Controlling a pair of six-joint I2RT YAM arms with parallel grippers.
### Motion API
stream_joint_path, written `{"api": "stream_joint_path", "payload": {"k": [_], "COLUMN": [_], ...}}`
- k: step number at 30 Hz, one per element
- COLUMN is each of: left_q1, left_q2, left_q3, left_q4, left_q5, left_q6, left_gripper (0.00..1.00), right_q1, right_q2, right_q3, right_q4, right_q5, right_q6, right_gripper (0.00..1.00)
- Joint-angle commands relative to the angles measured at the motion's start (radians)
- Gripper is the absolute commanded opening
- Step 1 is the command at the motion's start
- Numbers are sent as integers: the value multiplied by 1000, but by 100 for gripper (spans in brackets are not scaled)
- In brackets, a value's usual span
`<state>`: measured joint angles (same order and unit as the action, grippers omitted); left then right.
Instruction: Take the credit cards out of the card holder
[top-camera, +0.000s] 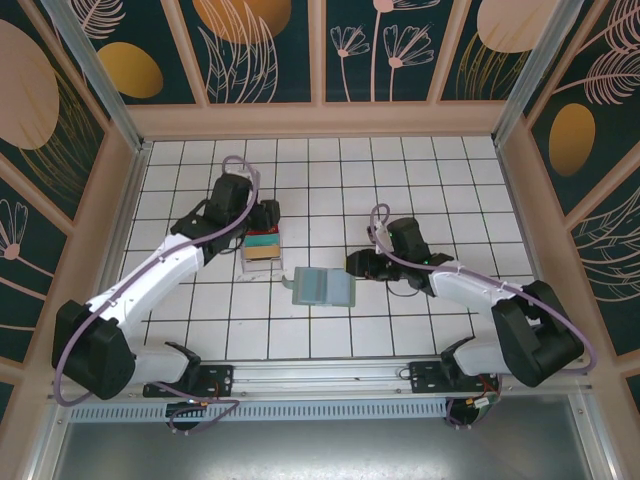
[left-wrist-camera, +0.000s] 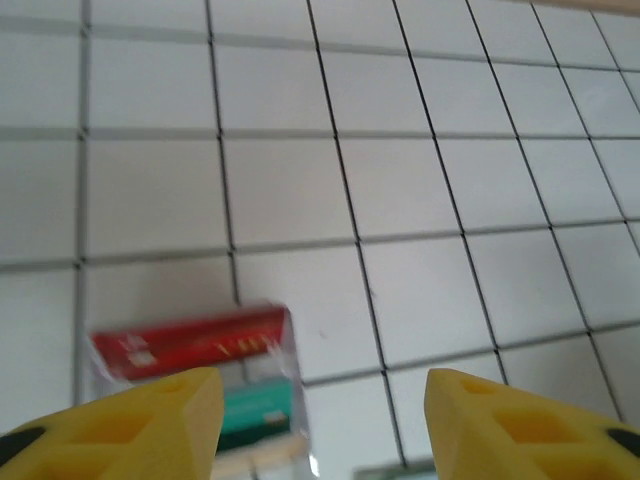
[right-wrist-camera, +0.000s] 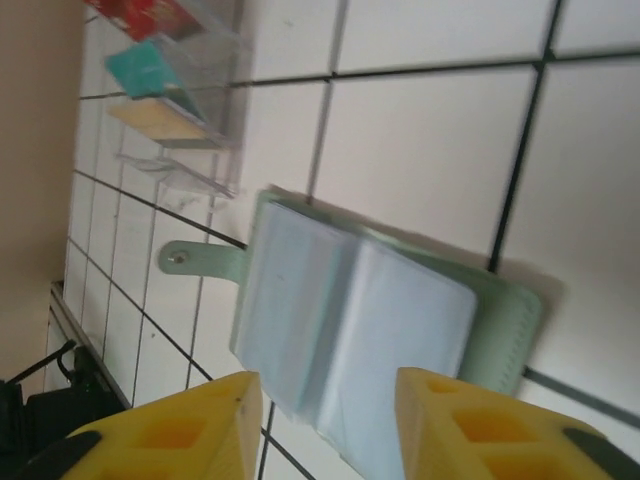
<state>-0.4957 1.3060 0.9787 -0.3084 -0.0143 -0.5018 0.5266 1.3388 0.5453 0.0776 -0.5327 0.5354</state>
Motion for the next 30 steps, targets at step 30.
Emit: {"api": "stream_joint_path", "payload": {"k": [30], "left_q1": [-268], "left_q2": [223], "left_q3": [-244], "left_q4": [210], "left_q5": [157], "left_q6": [-364], "left_gripper": [49], "right_q1": [85], "right_q2": [155], "right_q3": [-82], "right_q4": [58], "right_q5": [103], "right_q6": [69], "right_gripper": [21]}}
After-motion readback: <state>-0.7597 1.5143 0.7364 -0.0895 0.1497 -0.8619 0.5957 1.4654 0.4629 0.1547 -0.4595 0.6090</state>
